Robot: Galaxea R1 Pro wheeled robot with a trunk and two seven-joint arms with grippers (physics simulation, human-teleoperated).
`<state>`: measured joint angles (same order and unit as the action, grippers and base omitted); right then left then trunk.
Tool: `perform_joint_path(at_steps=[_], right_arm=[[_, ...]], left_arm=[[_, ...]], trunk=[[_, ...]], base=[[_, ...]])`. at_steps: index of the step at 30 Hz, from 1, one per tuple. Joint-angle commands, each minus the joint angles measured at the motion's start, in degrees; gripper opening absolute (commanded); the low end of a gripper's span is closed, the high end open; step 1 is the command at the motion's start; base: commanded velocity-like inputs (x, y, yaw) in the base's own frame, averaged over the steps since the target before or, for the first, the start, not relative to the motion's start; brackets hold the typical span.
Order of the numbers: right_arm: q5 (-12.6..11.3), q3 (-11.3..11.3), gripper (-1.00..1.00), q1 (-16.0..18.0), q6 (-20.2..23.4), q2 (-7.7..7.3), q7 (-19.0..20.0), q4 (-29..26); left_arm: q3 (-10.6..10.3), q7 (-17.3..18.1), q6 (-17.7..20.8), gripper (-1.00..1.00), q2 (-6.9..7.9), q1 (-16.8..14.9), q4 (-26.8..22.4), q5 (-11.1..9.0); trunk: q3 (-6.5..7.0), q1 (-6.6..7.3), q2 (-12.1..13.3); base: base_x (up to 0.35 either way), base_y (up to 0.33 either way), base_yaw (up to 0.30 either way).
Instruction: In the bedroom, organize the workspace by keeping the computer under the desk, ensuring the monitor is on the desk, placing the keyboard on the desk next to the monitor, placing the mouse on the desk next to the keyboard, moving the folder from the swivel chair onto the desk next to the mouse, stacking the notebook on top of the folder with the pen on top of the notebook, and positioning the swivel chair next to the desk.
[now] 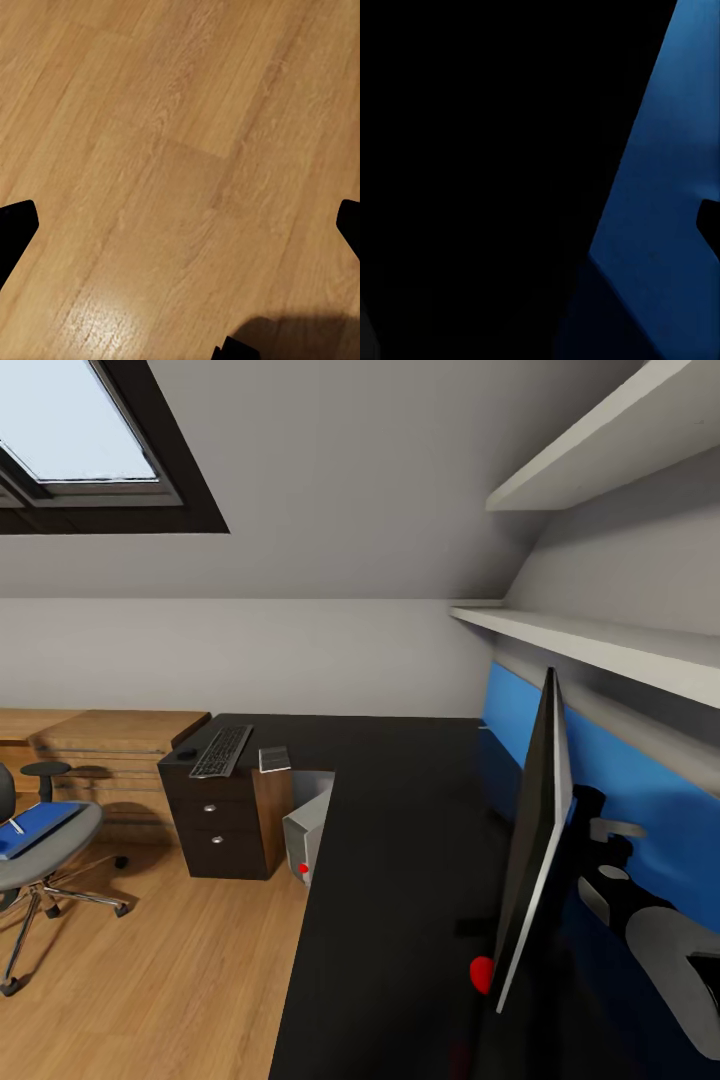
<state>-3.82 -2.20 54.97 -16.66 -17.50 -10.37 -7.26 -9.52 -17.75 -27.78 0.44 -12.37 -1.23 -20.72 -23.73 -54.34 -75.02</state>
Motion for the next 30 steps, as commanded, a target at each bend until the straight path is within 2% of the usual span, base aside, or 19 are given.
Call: perform_joint_path(at_steps=[1,11,19,30], right_arm=[[-0.4,-0.18,1.0,0.05,-0.31,0.01,0.17,0.05],[-0.4,-0.18,1.0,0.05,-0.31,0.01,0.17,0.05],[-0.4,-0.18,1.0,0.05,-0.31,0.01,0.17,0.05],[-0.4,-0.22,1.0,0.05,-0.31,0.01,0.17,0.05]], left_arm=[[-0.48,-0.27,-0.08,1.0,0.0,-0.03,0.0,-0.29],[-0.49,-0.24,-0.08,1.0,0.0,-0.03,0.01,-0.29],[-0.49,-0.26,-0.08,1.0,-0.08,-0.03,0.0,-0.29],[-0.49,-0.27,-0.08,1.0,-0.09,-0.03,0.0,-0.29]], trunk=[[-0.06,0.0,-0.04],[-0.06,0.0,-0.04],[-0.06,0.0,-0.04],[-0.06,0.0,-0.04]], base=[[0.0,0.0,0.0],[-0.002,0.0,0.0],[-0.146,0.0,0.0],[-0.013,0.0,0.0]])
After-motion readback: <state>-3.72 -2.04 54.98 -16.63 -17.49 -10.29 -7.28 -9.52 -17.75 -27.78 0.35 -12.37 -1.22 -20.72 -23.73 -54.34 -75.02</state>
